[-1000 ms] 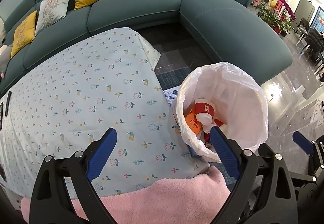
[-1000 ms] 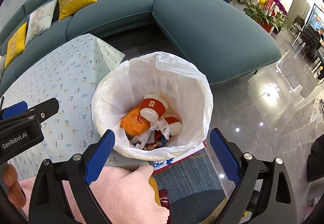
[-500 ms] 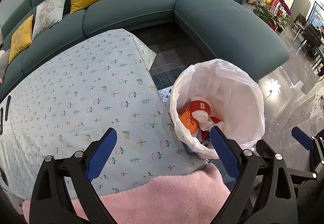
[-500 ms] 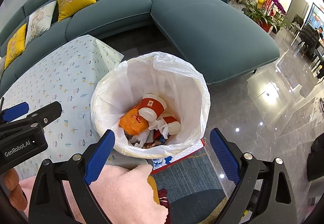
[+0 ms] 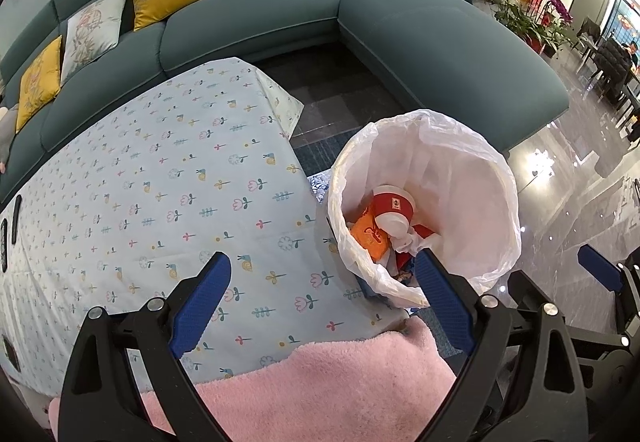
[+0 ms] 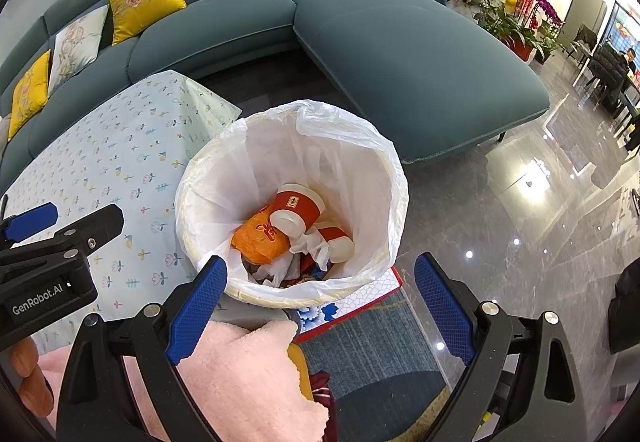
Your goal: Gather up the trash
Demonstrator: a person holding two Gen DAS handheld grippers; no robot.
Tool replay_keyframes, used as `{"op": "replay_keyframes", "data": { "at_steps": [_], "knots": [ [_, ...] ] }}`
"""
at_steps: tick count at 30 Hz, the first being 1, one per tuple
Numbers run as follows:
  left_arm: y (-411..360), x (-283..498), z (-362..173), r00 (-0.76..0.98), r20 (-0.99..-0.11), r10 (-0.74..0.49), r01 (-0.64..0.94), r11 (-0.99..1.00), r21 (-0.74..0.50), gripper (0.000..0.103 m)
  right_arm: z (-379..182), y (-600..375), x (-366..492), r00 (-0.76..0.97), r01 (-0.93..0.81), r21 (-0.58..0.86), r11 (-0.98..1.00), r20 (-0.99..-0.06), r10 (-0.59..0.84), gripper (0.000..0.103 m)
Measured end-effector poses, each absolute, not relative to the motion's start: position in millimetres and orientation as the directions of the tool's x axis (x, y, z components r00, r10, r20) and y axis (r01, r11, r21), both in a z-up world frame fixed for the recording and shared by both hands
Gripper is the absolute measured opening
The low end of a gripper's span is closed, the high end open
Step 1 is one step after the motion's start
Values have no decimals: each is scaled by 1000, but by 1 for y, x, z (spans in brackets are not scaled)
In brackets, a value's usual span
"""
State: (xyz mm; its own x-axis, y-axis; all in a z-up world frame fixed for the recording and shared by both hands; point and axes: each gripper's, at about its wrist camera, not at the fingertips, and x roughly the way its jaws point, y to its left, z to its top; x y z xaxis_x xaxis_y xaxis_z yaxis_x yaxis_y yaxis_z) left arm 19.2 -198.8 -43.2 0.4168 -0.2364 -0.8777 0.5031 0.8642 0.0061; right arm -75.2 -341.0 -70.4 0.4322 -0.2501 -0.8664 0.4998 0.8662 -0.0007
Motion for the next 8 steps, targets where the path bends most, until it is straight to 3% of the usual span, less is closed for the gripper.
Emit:
{"op": "replay_keyframes", "data": {
  "at_steps": [8],
  "knots": [
    [-203,14,-45,418,-875,-243,524,852,14,89,-70,-343,-77,434,505,2,863,-865,-252,91]
  ]
}}
